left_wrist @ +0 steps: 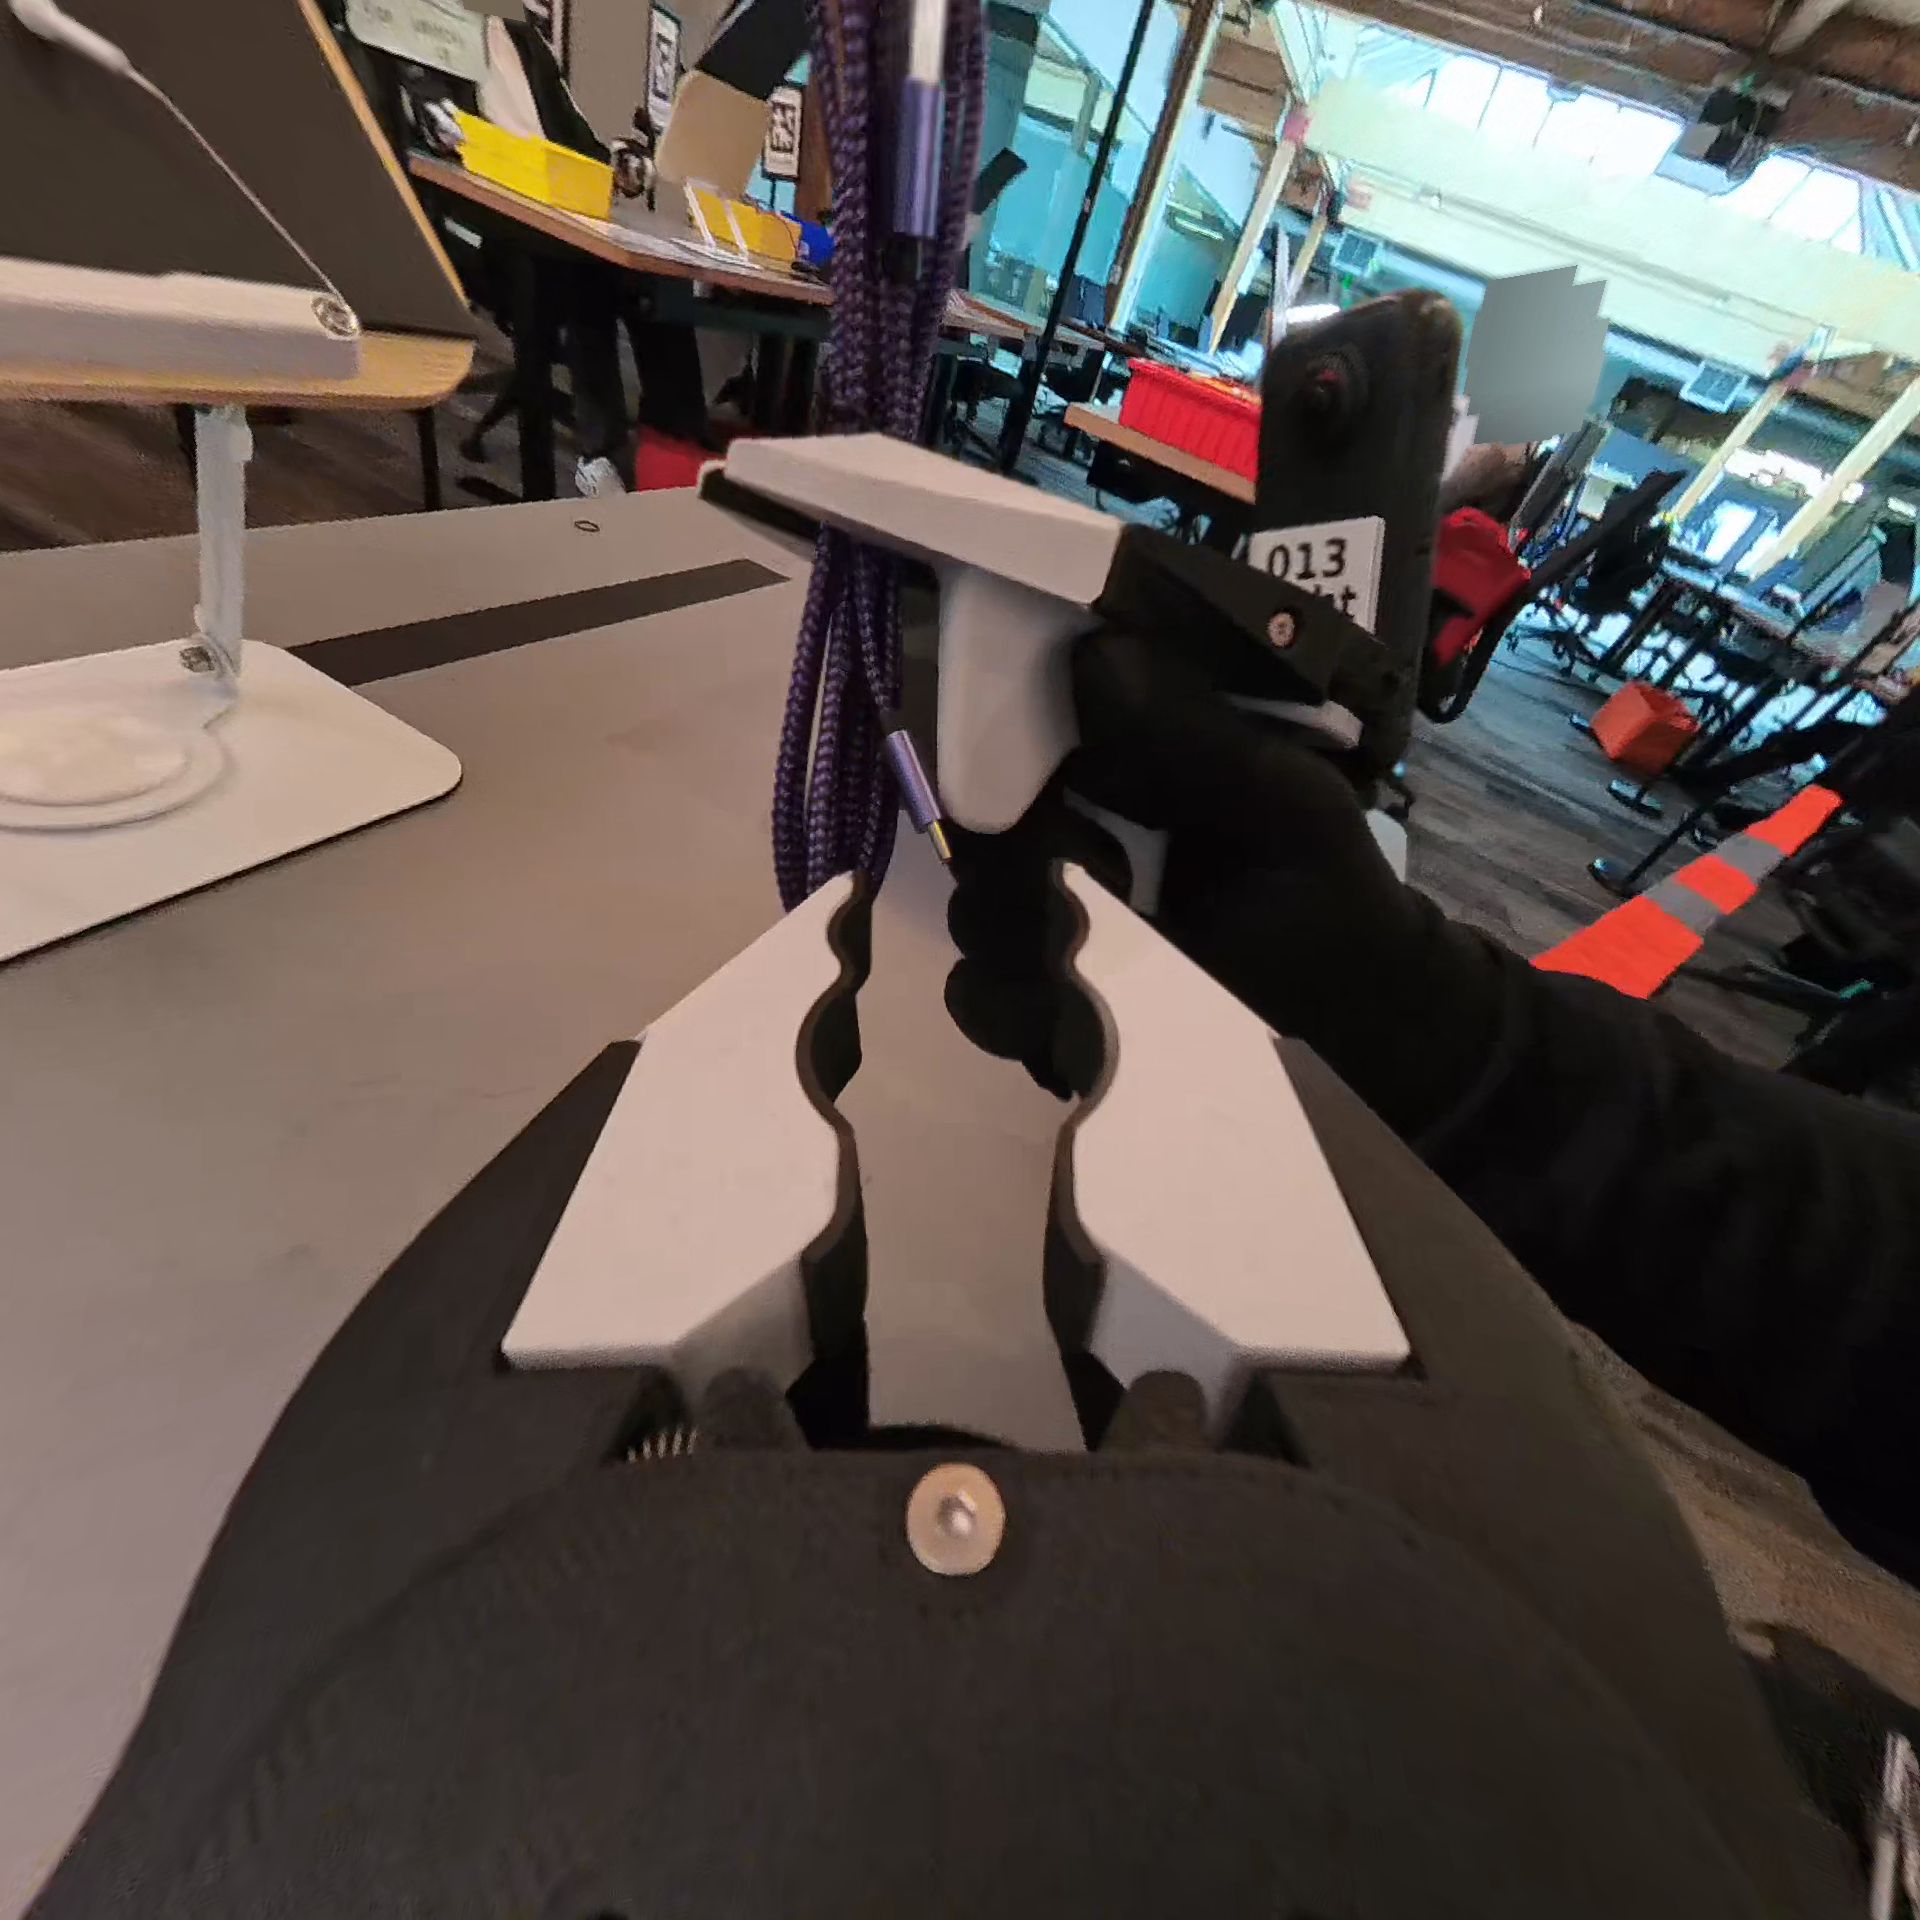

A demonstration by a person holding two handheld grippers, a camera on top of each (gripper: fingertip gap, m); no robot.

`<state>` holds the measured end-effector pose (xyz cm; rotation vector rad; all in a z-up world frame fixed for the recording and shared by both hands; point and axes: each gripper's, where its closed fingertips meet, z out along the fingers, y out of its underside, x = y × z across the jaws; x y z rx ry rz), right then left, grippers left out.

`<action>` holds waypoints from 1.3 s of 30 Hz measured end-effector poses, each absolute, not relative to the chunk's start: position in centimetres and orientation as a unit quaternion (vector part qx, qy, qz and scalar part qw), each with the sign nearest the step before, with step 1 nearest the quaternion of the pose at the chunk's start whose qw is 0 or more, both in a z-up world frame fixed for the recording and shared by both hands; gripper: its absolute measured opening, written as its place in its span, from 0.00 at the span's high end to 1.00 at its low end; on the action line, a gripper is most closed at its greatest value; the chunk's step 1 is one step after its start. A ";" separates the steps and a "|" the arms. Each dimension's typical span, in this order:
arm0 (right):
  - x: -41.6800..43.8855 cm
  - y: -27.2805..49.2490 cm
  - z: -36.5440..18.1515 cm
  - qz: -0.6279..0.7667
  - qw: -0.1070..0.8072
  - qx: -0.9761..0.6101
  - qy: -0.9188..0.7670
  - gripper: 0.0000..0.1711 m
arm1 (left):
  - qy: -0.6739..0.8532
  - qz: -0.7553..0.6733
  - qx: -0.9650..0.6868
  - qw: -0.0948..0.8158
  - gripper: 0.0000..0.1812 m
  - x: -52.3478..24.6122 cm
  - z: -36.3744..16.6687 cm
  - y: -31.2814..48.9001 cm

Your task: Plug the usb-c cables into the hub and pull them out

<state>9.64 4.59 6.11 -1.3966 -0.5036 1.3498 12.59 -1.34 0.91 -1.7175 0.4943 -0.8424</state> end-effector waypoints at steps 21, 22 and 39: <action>9.4 4.9 3.7 0.557 0.500 -0.616 -0.246 0.95 | 0.190 -0.419 -0.717 0.524 1.00 10.4 1.6 -0.4; 9.4 4.9 3.3 0.559 0.491 -0.620 -0.250 0.94 | 0.194 -0.431 -0.717 0.512 1.00 10.5 1.5 -0.6; 10.3 5.0 -1.8 0.593 0.390 -0.650 -0.272 0.90 | 0.160 -0.492 -0.721 0.462 1.00 10.0 -0.9 0.9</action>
